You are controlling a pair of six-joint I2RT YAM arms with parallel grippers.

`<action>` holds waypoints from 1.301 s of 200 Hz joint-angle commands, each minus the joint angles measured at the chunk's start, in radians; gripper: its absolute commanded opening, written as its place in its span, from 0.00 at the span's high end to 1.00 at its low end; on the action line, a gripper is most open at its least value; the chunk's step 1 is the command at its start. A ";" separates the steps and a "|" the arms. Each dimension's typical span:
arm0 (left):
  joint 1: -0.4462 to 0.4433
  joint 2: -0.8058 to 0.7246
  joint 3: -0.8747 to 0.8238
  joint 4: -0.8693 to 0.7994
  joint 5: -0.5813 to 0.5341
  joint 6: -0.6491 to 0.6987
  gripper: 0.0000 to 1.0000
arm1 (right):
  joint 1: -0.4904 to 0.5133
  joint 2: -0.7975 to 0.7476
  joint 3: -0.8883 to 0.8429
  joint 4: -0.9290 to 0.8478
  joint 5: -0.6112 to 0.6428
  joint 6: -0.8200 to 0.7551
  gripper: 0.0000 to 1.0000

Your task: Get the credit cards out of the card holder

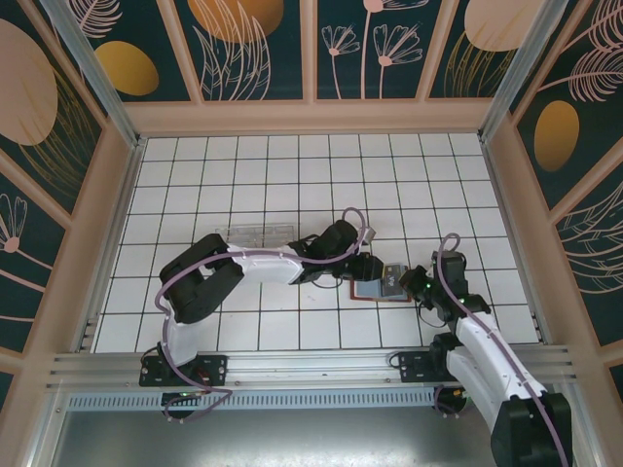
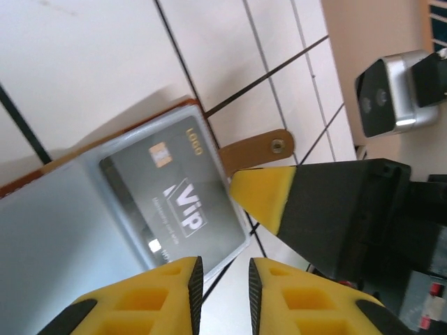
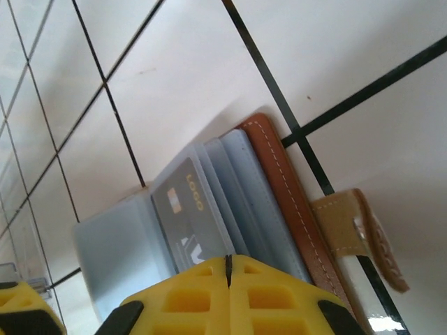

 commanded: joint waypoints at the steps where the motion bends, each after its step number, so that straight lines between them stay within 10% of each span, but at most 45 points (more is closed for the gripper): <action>1: 0.003 0.049 0.026 -0.054 -0.009 -0.042 0.72 | 0.009 0.026 0.020 0.028 -0.019 -0.030 0.93; 260: -0.008 0.190 0.152 -0.114 0.077 -0.086 0.67 | 0.124 0.123 -0.005 0.072 0.058 0.043 0.93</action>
